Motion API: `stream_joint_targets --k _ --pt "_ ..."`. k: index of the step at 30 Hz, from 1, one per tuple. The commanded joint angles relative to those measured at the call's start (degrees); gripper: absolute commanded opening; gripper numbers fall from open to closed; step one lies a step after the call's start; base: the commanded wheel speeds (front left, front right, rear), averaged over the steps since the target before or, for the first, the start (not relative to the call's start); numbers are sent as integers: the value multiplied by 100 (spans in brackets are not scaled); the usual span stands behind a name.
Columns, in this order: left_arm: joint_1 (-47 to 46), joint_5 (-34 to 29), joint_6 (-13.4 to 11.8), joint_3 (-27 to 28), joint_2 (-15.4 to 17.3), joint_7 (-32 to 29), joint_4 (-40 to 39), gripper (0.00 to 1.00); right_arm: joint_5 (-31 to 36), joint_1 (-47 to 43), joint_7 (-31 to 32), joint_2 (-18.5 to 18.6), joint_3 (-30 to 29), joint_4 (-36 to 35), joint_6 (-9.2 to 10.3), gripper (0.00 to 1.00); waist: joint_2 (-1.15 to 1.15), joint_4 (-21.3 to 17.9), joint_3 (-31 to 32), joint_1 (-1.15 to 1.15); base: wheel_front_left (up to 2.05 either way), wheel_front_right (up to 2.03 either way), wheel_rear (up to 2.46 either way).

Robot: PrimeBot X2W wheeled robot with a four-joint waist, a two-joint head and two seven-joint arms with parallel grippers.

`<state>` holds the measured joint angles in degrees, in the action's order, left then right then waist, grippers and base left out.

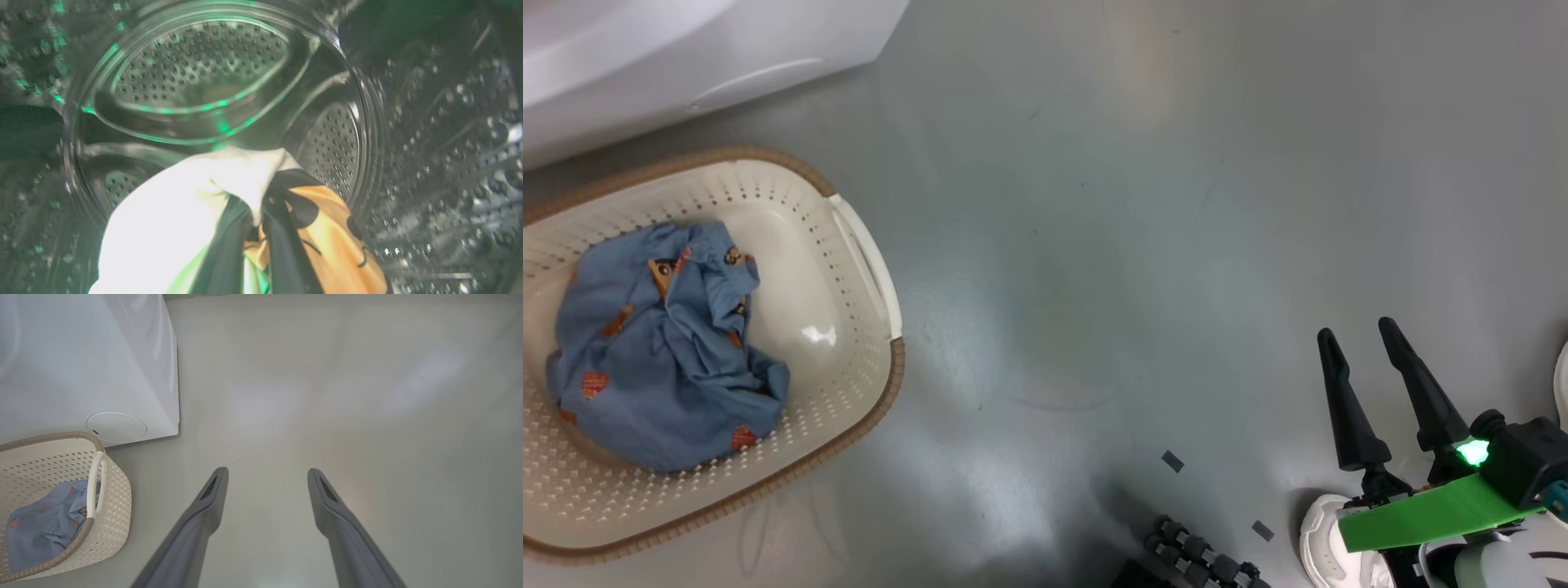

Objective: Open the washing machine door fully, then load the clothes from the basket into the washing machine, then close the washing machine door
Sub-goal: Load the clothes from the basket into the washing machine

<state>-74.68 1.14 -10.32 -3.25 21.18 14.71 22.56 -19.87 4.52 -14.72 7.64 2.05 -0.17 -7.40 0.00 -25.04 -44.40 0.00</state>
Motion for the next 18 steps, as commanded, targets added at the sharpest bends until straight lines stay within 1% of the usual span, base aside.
stream_joint_targets --k 1,4,5,10,14,15,16,17,18 --pt "-169 -97 -100 58 245 29 -320 0 -33 -130 -28 161 38 -109 -9 100 0 27 -79 0 0 0 0" --pt "-184 -126 -160 25 233 29 -396 0 -37 -126 -28 157 41 -95 -9 100 0 57 -107 0 0 0 0" --pt "-162 -111 -151 10 221 29 -292 0 -36 -122 -28 154 42 -90 -9 100 0 72 -107 0 0 0 0" --pt "-100 -118 -224 -25 221 29 790 0 -54 -136 -28 158 74 -84 -9 100 0 113 -45 0 0 0 0" --pt "-209 -101 -218 -63 196 29 1271 0 -62 -167 -28 178 66 -83 -9 100 0 145 -2 0 0 0 0" --pt "-252 -98 -226 -77 181 25 1478 16 -61 -181 -28 188 61 -79 -9 100 0 159 17 0 0 0 0" --pt "-310 -111 -221 -107 174 26 1619 35 -60 -192 -28 196 58 -73 -9 100 0 169 29 0 0 0 0" --pt "-362 -113 -242 -117 161 26 1750 45 -57 -202 -28 204 54 -67 -9 100 0 182 49 0 0 0 0" --pt "-411 -102 -259 -119 144 27 1886 64 -55 -211 -28 211 51 -61 -9 100 0 195 69 0 0 0 0"
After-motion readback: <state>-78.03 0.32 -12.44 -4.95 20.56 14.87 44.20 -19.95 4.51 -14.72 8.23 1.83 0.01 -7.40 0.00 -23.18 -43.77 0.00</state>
